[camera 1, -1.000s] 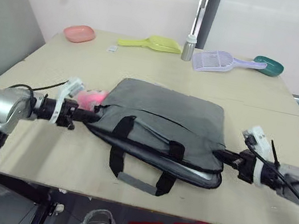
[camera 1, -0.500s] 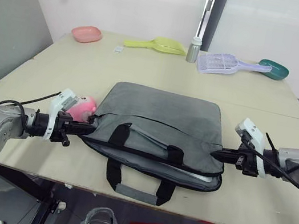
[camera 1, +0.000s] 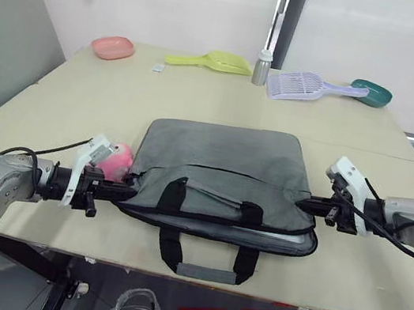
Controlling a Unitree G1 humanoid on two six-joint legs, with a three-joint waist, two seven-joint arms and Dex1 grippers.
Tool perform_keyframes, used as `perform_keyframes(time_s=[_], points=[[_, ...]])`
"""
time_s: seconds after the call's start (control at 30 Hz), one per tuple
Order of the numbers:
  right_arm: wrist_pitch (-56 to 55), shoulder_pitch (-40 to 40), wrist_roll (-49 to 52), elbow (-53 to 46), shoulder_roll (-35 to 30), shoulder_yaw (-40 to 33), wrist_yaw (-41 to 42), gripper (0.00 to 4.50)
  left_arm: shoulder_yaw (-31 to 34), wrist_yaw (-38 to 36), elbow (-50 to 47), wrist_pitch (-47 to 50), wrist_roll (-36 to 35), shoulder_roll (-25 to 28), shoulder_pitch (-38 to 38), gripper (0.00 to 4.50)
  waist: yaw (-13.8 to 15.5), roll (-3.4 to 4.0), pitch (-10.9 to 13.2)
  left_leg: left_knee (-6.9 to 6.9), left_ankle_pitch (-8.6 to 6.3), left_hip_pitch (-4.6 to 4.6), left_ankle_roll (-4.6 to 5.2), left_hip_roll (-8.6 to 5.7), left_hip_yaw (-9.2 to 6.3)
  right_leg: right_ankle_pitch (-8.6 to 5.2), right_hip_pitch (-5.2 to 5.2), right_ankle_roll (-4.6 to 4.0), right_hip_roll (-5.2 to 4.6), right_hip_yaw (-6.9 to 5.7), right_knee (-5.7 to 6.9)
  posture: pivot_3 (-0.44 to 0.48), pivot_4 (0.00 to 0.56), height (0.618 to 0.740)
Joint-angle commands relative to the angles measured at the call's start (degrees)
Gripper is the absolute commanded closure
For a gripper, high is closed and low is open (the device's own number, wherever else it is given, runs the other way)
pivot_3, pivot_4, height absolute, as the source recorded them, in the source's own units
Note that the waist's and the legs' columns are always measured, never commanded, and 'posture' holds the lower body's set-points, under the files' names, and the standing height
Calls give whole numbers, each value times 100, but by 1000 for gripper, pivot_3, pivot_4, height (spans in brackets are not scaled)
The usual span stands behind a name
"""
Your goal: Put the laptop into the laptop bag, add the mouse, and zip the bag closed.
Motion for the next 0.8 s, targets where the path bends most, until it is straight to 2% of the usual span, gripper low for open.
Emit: perform_keyframes(time_s=[0.03,0.4,0.67,0.8], points=[[-1,-131,-3,-375,9,-16,225,4448,-149,-290,-453,-87,-323,109,206,4500,-6,1,0,0,0,0,0,0,0,0,0,0,0,1,-1,0,150,740],[84,88,-119,-578,33,56,547,4448,-201,-45,100,-500,8,21,208,4500,-10,7,-12,-6,-10,37,-14,0,21,0,10,0,0,24,13,0,150,740],[178,-92,17,-110,-55,-319,914,1734,7,-126,343,-518,-187,92,-143,1617,4,6,-11,19,-19,44,-32,-1,24,1,9,-2,-1,36,51,0,150,740],[168,-12,139,48,-309,-699,1275,268,318,-356,631,-495,-306,414,-454,97,5,5,-11,28,-19,41,-31,0,24,2,5,-3,-1,38,60,0,150,740]])
